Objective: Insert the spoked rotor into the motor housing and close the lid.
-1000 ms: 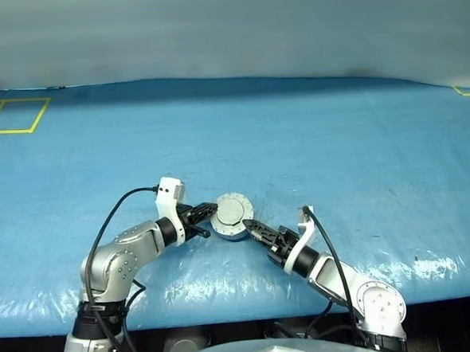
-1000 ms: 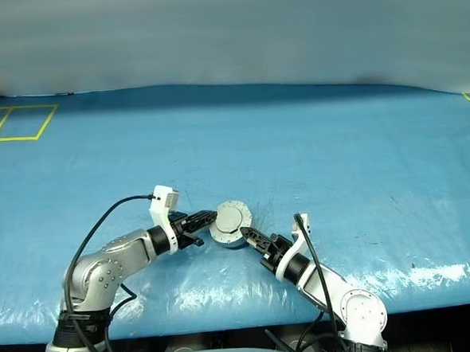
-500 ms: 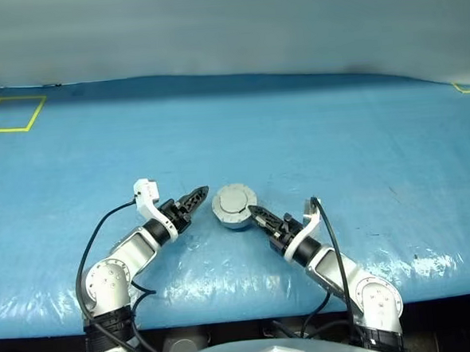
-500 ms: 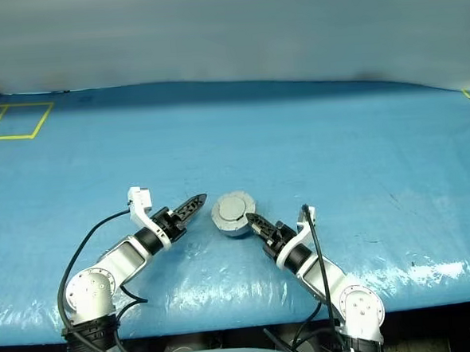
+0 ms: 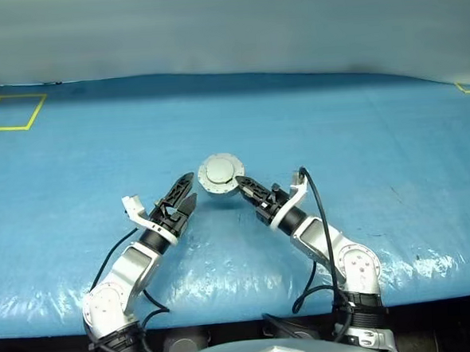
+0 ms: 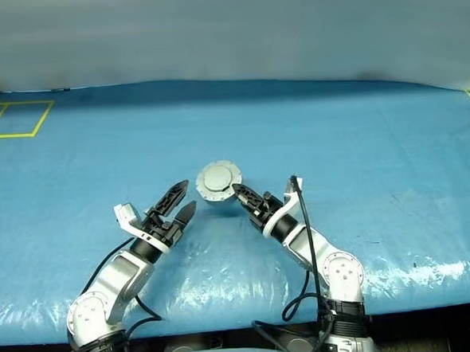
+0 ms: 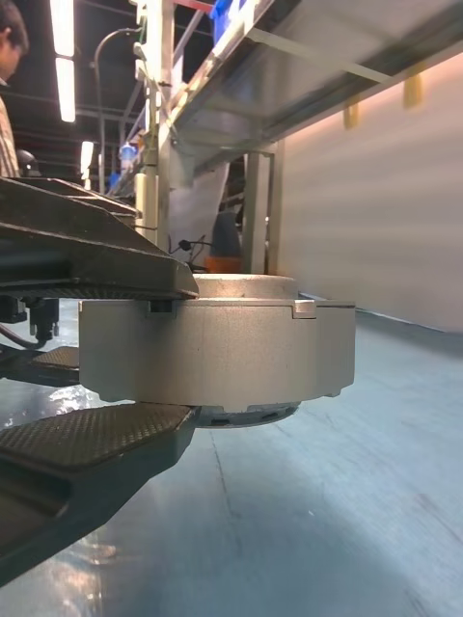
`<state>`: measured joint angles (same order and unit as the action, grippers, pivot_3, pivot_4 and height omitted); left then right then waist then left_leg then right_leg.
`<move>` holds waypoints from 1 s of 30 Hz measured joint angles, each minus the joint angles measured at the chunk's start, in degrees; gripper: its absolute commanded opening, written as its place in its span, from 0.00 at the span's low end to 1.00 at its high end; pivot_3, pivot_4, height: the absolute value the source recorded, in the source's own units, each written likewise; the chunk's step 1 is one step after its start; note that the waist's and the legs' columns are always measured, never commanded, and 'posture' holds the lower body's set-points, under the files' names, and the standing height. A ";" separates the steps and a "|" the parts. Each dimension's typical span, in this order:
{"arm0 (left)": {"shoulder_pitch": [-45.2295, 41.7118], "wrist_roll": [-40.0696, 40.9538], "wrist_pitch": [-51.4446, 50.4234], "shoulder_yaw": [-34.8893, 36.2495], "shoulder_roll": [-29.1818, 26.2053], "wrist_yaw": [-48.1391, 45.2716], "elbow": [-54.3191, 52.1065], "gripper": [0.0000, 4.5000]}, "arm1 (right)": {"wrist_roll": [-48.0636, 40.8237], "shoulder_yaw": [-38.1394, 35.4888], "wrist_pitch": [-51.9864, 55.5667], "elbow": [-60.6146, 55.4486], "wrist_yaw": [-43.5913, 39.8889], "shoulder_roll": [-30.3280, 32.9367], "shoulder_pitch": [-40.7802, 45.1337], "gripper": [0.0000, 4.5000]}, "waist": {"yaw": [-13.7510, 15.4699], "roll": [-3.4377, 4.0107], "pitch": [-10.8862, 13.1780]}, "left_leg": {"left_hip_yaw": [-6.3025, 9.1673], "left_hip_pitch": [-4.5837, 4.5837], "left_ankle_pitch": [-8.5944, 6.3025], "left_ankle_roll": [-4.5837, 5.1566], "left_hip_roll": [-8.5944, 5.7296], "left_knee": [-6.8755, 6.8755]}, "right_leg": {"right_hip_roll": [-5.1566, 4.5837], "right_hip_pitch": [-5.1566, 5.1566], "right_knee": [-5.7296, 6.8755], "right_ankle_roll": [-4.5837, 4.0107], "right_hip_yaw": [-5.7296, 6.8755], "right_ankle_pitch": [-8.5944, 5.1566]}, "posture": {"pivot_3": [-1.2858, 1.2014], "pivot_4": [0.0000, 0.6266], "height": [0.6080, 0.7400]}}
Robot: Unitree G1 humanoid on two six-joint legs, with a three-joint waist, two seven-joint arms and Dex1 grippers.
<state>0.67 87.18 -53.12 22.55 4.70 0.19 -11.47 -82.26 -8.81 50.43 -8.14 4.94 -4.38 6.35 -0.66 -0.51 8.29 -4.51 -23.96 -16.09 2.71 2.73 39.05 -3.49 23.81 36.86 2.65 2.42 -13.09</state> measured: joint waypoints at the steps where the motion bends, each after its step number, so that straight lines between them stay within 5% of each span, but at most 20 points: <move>1: 0.17 0.69 0.31 -0.86 -0.05 0.30 0.05 1.00 | -0.02 0.65 0.01 0.00 0.00 0.00 0.15 0.26 | 0.02 0.00 0.00 | 0.00 0.00 -0.01 0.02 -0.02 0.01 | -0.01 -0.01 0.00 0.01 -0.01 0.00 | 0.52 0.24 1.00; 12: -0.02 2.68 4.82 -7.58 -0.42 1.09 2.27 1.00 | -1.79 5.73 1.46 -0.91 0.44 0.01 -2.06 0.26 | -0.01 0.00 0.00 | -0.02 0.01 -0.02 0.04 -0.08 0.03 | 0.00 -0.02 0.00 0.04 -0.01 0.03 | 0.52 0.24 1.00; 15: -0.18 2.90 5.75 -8.36 -0.45 1.18 2.52 0.87 | -2.31 6.79 1.63 -1.48 0.60 0.05 -3.24 0.26 | -0.01 0.00 0.00 | -0.02 0.00 -0.02 0.04 -0.08 0.05 | 0.00 -0.03 0.00 0.05 -0.01 0.03 | 0.52 0.24 1.00; 20: -0.12 4.26 7.00 -8.88 -0.49 1.14 2.53 0.52 | -1.34 7.49 0.83 -3.90 -0.45 0.13 -3.40 0.26 | 0.00 -0.01 -0.01 | -0.01 0.02 -0.02 0.05 -0.08 0.07 | 0.00 -0.04 0.00 0.07 -0.01 0.04 | 0.52 0.24 1.00; 27: 0.41 4.48 9.49 -9.39 -0.64 3.10 2.52 0.53 | -0.95 6.28 -0.90 -6.14 -0.36 1.20 -5.71 0.77 | 0.04 -0.01 -0.01 | -0.01 0.01 -0.02 0.05 -0.08 0.07 | 0.00 -0.04 -0.01 0.07 -0.01 0.04 | 0.52 0.24 1.00; 30: -0.63 3.71 10.97 -9.12 -0.96 4.05 2.76 0.53 | 10.28 10.25 -2.97 -10.56 -3.43 8.56 -7.35 1.00 | 0.08 -0.01 -0.01 | -0.04 0.00 -0.04 0.09 -0.15 0.14 | -0.02 -0.06 -0.03 0.07 -0.03 0.04 | 0.52 0.24 1.00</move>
<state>0.05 90.89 -42.15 13.43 3.74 4.24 -8.71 -71.98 1.44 47.46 -18.71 1.51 4.19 -1.00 -0.58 -0.52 8.28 -4.55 -23.95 -16.13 2.81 2.58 39.19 -3.51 23.75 36.83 2.71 2.39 -13.05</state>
